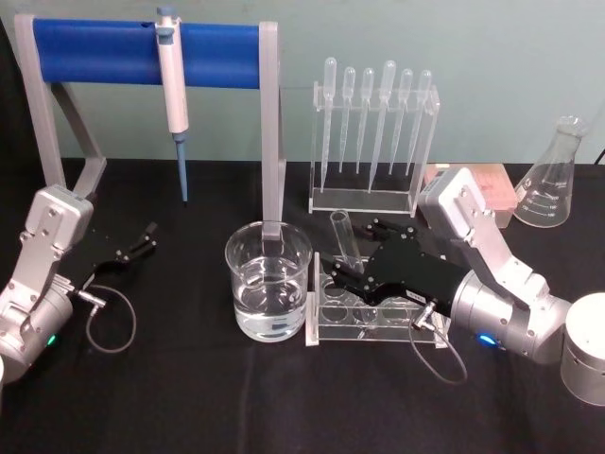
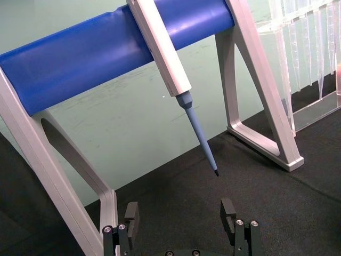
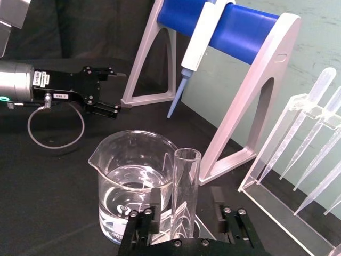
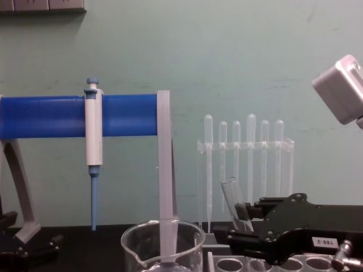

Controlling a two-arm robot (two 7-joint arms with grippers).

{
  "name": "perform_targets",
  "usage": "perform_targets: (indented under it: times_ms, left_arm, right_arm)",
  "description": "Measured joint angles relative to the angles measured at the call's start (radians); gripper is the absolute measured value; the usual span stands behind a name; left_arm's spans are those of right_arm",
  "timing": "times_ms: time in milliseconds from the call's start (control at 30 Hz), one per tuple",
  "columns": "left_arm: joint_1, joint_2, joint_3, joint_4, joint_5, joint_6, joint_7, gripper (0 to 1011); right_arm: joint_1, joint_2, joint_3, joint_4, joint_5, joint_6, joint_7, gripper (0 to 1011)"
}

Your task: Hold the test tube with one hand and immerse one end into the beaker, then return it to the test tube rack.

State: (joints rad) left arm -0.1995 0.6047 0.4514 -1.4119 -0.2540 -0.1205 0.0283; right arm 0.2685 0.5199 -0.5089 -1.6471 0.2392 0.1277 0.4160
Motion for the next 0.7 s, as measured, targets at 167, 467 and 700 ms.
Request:
perform_targets:
  times_ms: [167,467,700]
  left_arm:
    - [0.000,0.000,0.000,0.000,0.000,0.000,0.000,1000]
    - [0.000,0.000,0.000,0.000,0.000,0.000,0.000,1000]
    - [0.000,0.000,0.000,0.000,0.000,0.000,0.000,1000]
  right_arm:
    - [-0.003,-0.013,0.009,0.003,-0.011,0.000,0.007,463]
    - [-0.033,-0.019,0.044,-0.036,-0.021,-0.005,0.005,226]
    - [-0.088,-0.025,0.104,-0.100,0.005,-0.035,-0.012,226]
